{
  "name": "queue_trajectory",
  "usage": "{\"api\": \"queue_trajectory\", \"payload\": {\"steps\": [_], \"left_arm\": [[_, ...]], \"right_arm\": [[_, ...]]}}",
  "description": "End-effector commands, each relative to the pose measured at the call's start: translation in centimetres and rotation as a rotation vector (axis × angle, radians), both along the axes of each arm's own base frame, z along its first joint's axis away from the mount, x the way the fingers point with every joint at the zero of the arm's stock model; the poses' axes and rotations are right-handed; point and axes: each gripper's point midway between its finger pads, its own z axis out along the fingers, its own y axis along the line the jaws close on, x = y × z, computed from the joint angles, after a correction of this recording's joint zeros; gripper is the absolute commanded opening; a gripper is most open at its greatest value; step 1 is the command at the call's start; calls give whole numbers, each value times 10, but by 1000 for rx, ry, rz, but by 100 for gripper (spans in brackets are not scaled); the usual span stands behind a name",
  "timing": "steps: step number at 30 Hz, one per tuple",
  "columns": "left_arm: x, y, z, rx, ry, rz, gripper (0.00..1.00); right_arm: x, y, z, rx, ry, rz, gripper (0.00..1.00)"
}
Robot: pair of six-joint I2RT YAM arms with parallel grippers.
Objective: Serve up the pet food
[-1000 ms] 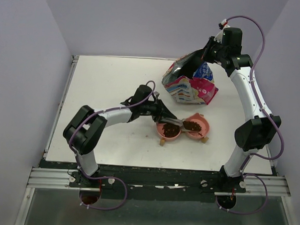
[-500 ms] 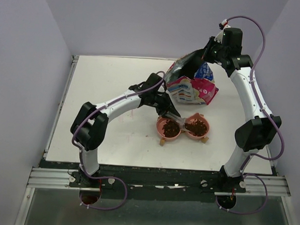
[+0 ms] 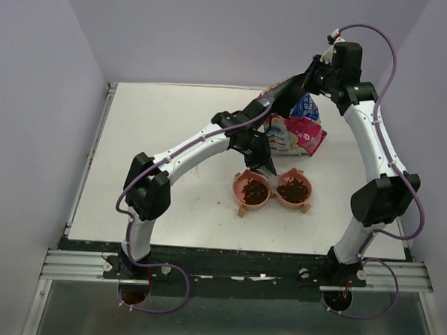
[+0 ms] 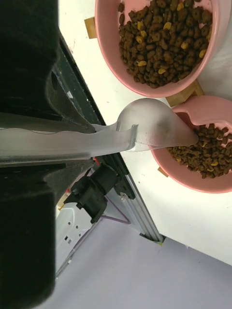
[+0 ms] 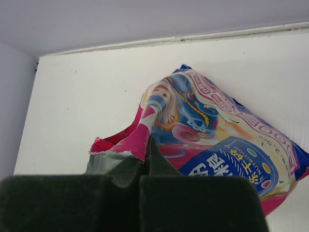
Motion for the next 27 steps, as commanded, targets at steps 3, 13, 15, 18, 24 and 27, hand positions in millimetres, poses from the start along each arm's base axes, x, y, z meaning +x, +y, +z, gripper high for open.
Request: {"api": "queue_trajectory", "payload": {"steps": [3,13,15,18,24,27], "left_arm": [[1,11,-5,161,-60,-2,0],[7,-3,18,151,-116,-16,0],[9,-5,26,145,-140,-21,0],[8,-5,35,145,-172,-47,0],[0,6,28,180,-180,-82,0],[2,6,35,164,-207,-89,0]], "right_arm": [[-5,1,86,62,-247,14,0],[-6,1,84,59,-243,18,0],[-5,1,83,59,-241,19,0],[-5,1,83,57,-244,17,0],[-5,0,83,57,-242,12,0],[-5,0,84,54,-245,10,0]]}}
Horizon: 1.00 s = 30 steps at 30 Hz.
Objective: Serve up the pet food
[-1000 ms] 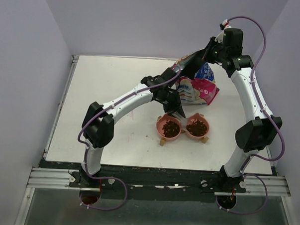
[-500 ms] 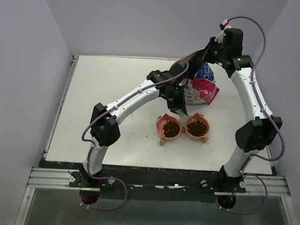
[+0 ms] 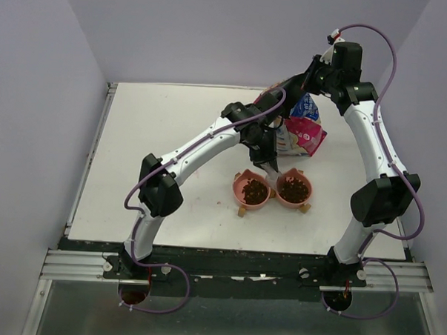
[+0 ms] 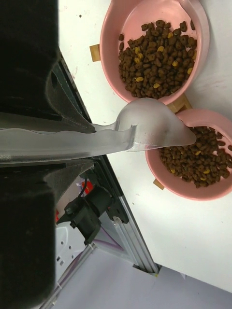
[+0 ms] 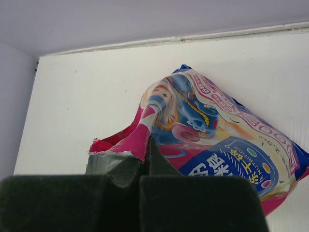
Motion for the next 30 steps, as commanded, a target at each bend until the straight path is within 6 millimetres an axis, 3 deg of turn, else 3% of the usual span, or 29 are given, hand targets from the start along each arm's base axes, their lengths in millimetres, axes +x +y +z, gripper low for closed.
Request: {"api": "queue_trajectory", "payload": {"steps": [1,7,12,16,17,18,23,26,30], "left_arm": [[-5,8,15,4,-57,-39,0],[-6,6,49,-151,-94,-66,0],[-7,19,69,-304,-62,-43,0],[-18,29,96,-488,-45,-76,0],[-22,35,93,-524,-24,-73,0],[-23,41,106,-584,-57,-80,0],[-24,101,118,-711,-70,19,0],[-12,131,139,-796,-86,118,0],[14,147,176,-888,-104,240,0]], "right_arm": [[-5,-1,85,52,-247,8,0],[-8,-3,84,44,-245,3,0],[-9,-3,84,42,-244,3,0],[-8,-3,82,43,-240,3,0],[-8,-3,83,44,-242,4,0],[-8,-2,83,44,-242,7,0],[-8,-2,83,48,-241,13,0],[-10,5,82,56,-243,49,0],[-18,12,83,90,-243,85,0]]}}
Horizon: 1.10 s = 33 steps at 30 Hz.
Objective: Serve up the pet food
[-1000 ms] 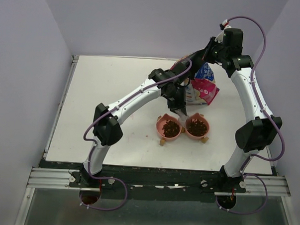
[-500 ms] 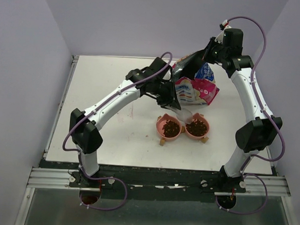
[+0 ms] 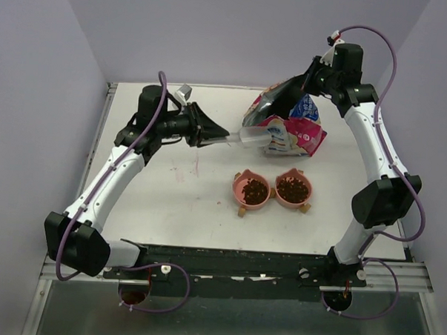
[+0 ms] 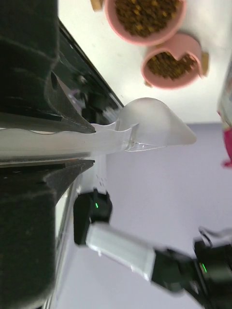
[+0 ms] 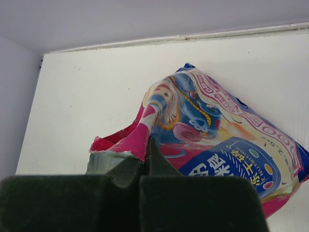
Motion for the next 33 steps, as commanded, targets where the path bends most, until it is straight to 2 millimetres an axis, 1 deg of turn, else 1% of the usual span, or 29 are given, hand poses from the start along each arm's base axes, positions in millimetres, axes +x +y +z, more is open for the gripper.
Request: {"api": "queue_trajectory", "payload": {"steps": [1,2,4,5,7,8,9,10,11,13,15,18,21,22,24,25,26,28,29,30,32,33], "left_arm": [[20,6,72,-209,-38,59,0],[28,4,77,-228,-24,80,0],[49,1,83,-269,0,130,0],[60,-1,80,-275,28,146,0],[81,-7,81,-273,51,157,0],[91,-8,73,-249,82,189,0],[100,-9,72,-238,82,209,0],[110,-10,63,-207,102,232,0],[116,-11,59,-186,115,249,0],[120,-15,46,-128,153,268,0],[119,-20,31,-87,188,274,0],[119,-25,4,-31,259,304,0],[123,-29,-9,18,301,328,0],[125,-29,-13,53,305,356,0],[134,-25,-23,124,307,417,0],[137,-23,-31,176,332,449,0],[142,-20,-33,206,339,477,0],[146,-16,-43,312,370,522,0],[150,-16,-44,351,368,543,0],[153,-14,-51,391,376,555,0],[159,-15,-61,423,384,582,0],[162,-16,-69,436,398,595,0]], "right_arm": [[-19,11,83,95,-237,77,0],[-21,11,85,103,-240,81,0],[-25,16,80,117,-228,99,0],[-28,18,79,121,-228,109,0],[-31,20,76,119,-224,117,0],[-33,20,78,119,-229,118,0],[-34,19,81,119,-236,116,0],[-37,21,85,122,-242,121,0],[-38,22,88,126,-245,125,0],[-43,27,94,138,-256,136,0],[-48,32,101,154,-267,148,0],[-54,45,107,179,-271,184,0],[-59,53,113,203,-271,206,1],[-59,56,113,210,-267,210,0],[-60,60,119,223,-276,218,0],[-60,62,121,229,-277,223,0],[-60,64,123,232,-280,226,0],[-58,64,126,231,-281,224,0],[-57,66,128,231,-283,225,0],[-57,67,129,229,-284,224,0],[-56,68,130,231,-284,225,0],[-55,68,130,232,-282,221,0]]}}
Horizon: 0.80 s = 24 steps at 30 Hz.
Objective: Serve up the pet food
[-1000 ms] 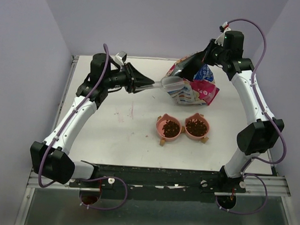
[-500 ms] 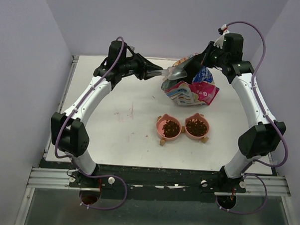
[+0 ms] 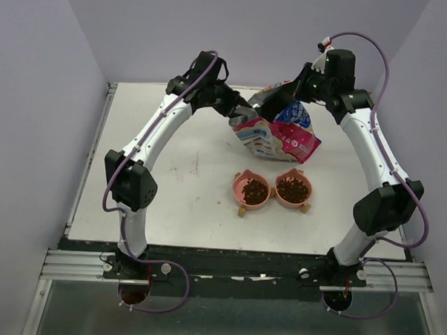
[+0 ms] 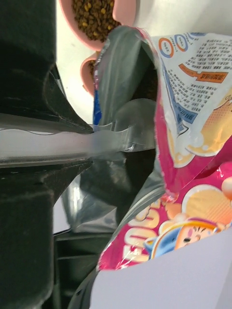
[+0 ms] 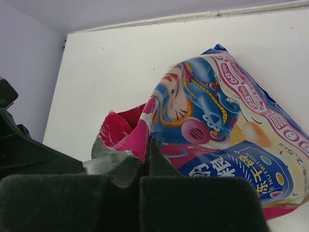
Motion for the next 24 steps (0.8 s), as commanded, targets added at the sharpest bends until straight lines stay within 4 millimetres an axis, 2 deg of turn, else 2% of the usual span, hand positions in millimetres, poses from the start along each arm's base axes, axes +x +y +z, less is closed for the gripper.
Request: {"api": "queue_trajectory", "payload": {"steps": [1,6,9,14,17,20,22,24], "left_arm": [[12,30,-53,225,127,175,0],[23,26,-88,340,144,200,0],[31,14,-113,353,156,175,0],[39,-35,-152,280,172,89,0],[43,-68,-164,188,170,43,0],[50,-104,-158,0,114,-29,0],[66,-121,-126,-176,-28,-46,0],[77,-119,-84,-308,-165,-51,0]], "right_arm": [[-23,31,129,174,-311,121,0],[-22,34,123,178,-293,117,0],[-25,37,119,182,-278,123,0],[-33,39,108,168,-250,120,0],[-36,36,96,156,-221,107,0],[-36,32,87,137,-204,89,0],[-33,26,79,122,-192,59,0],[-27,19,72,119,-177,32,0]]}}
